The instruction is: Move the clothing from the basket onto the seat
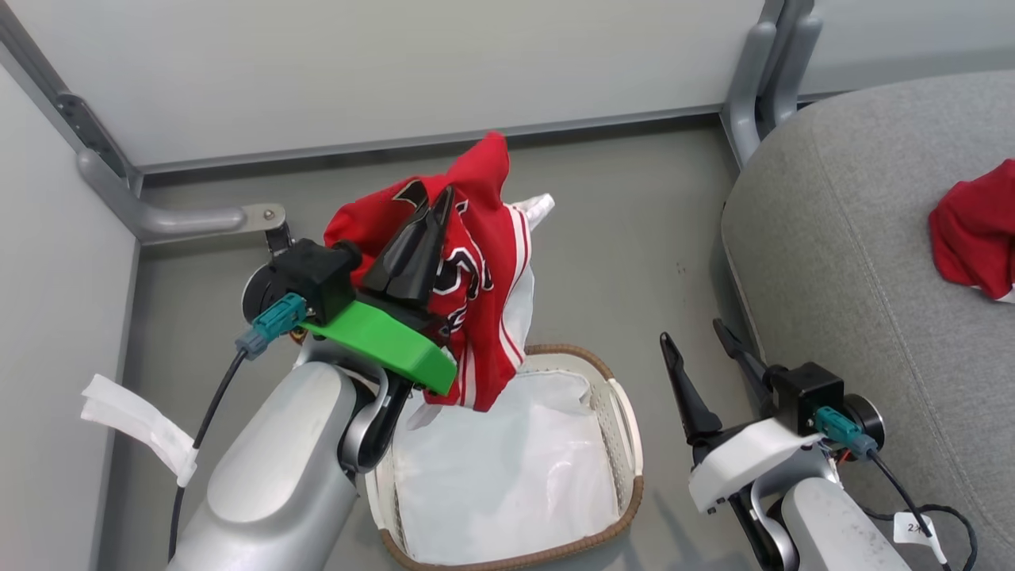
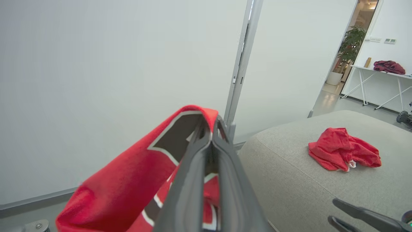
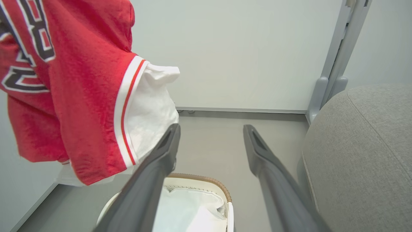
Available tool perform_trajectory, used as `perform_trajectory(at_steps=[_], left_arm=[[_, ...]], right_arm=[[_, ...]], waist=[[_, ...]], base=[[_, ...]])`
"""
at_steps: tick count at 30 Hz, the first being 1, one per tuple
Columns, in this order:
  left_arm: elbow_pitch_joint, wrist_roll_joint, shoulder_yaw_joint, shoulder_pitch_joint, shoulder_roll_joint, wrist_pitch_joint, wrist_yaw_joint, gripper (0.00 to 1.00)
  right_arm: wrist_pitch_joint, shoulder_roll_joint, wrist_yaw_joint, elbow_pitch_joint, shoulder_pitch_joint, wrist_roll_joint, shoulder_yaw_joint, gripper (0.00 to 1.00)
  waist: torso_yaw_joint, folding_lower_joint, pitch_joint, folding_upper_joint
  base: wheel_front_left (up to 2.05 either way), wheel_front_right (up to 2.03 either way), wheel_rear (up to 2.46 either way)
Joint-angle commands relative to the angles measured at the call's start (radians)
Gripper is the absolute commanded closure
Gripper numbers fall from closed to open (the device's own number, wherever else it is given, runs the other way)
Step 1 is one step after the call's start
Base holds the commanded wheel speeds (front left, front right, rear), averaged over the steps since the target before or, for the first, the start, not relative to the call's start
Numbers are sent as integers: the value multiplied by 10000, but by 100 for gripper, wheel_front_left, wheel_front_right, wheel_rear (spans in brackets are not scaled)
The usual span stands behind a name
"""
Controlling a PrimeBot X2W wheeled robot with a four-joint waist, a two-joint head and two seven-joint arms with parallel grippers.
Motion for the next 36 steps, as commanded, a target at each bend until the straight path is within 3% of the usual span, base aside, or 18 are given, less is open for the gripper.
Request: perform_trajectory(at_steps=[1, 11, 23, 32, 36], left_arm=[[-149, 139, 116, 70, 20, -8, 1, 100], [-584, 443, 401, -235, -6, -8, 1, 100], [-641, 401, 198, -293, -146, -9, 1, 100], [-645, 233, -155, -386, -319, -9, 1, 100], [-640, 140, -312, -430, -374, -10, 1, 100]], right_arm=[[-22, -42, -14, 24, 158, 68, 42, 0], [-22, -39, -14, -103, 286, 256, 291, 0], [-22, -44, -14, -1410, -1392, 1274, 2658, 0], [-22, -39, -14, -846, -3010, 1809, 4062, 0], [-22, -48, -14, -376, -3329, 1814, 4019, 0]], waist=[[32, 1, -215, 0], [-70, 1, -239, 0], [71, 1, 75, 0], [464, 1, 198, 0], [628, 1, 231, 0]], base=[[0, 0, 0], [0, 0, 0], [0, 0, 0], [0, 0, 0], [0, 0, 0]])
